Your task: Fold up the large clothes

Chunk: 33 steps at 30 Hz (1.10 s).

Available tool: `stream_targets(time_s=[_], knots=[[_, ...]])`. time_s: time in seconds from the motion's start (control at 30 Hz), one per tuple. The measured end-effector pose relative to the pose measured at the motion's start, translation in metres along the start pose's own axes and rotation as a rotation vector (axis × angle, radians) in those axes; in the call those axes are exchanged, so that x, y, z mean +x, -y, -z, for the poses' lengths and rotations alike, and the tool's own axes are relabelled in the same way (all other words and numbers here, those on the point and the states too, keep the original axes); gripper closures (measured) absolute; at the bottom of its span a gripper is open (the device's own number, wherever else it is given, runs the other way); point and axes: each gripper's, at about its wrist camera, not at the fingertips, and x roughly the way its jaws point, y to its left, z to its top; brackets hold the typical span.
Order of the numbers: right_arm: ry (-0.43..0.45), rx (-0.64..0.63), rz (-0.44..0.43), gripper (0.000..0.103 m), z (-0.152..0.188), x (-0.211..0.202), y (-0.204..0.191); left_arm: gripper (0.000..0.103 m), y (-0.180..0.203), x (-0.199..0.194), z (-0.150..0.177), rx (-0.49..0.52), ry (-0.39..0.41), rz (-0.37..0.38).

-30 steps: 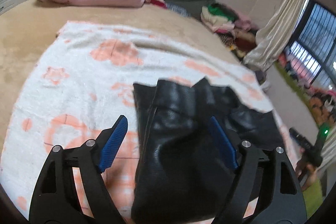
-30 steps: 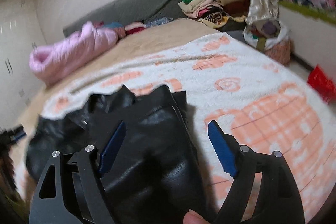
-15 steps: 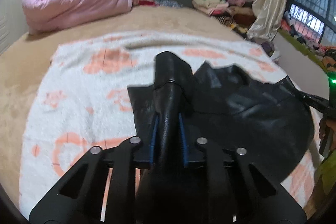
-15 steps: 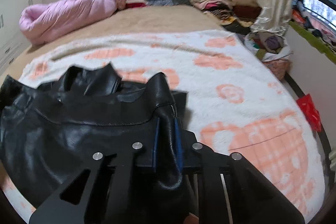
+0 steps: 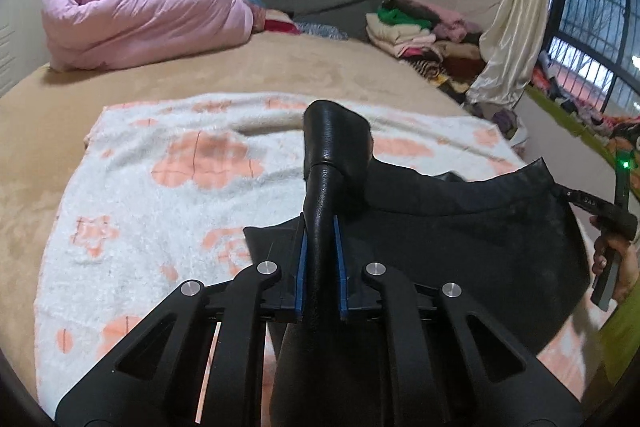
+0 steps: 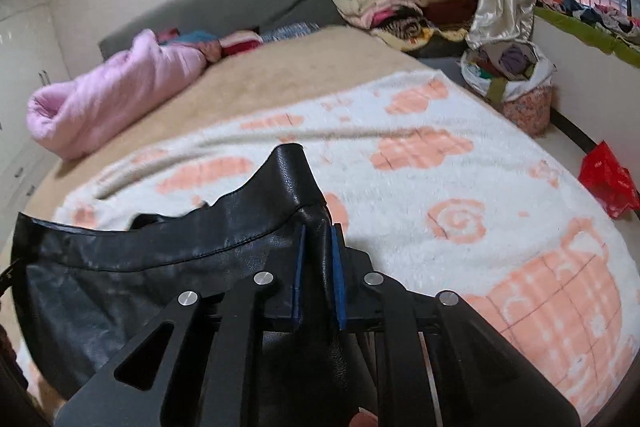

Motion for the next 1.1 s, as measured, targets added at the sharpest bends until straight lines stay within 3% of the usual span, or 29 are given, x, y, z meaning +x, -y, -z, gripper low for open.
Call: stream_targets(time_s=[0.17, 0.23, 0.33, 0.6, 0.77, 0.9, 1.03, 1.1], knots=[[-0.051, 0.020, 0.056, 0.092, 0.013, 0.029, 0.006, 0.095, -0.009, 0.020, 0.009, -0.018, -0.046, -0.012], [-0.067, 0.046, 0.084, 0.096, 0.017, 0.036, 0.012, 0.092, -0.011, 0.029, 0.014, -0.012, -0.074, -0.024], [-0.091, 0.103, 0.062, 0.096, 0.022, 0.043, 0.024, 0.088, -0.019, 0.039, 0.022, -0.040, -0.104, -0.020], [-0.104, 0.074, 0.084, 0.095, 0.027, 0.044, 0.019, 0.079, -0.020, 0.040, 0.024, -0.045, -0.126, -0.039], [-0.111, 0.128, 0.076, 0.080, 0.029, 0.041, 0.029, 0.077, -0.016, 0.039, 0.024, -0.025, -0.131, -0.064], [-0.115, 0.145, 0.076, 0.059, 0.031, 0.032, 0.032, 0.075, -0.013, 0.037, 0.022, -0.011, -0.133, -0.080], [-0.096, 0.158, 0.043, 0.035, 0.040, 0.016, 0.034, 0.066, -0.014, 0.037, 0.022, -0.009, -0.139, -0.092], [-0.088, 0.163, 0.021, 0.029, 0.046, 0.006, 0.034, 0.058, -0.014, 0.036, 0.021, -0.010, -0.140, -0.098]])
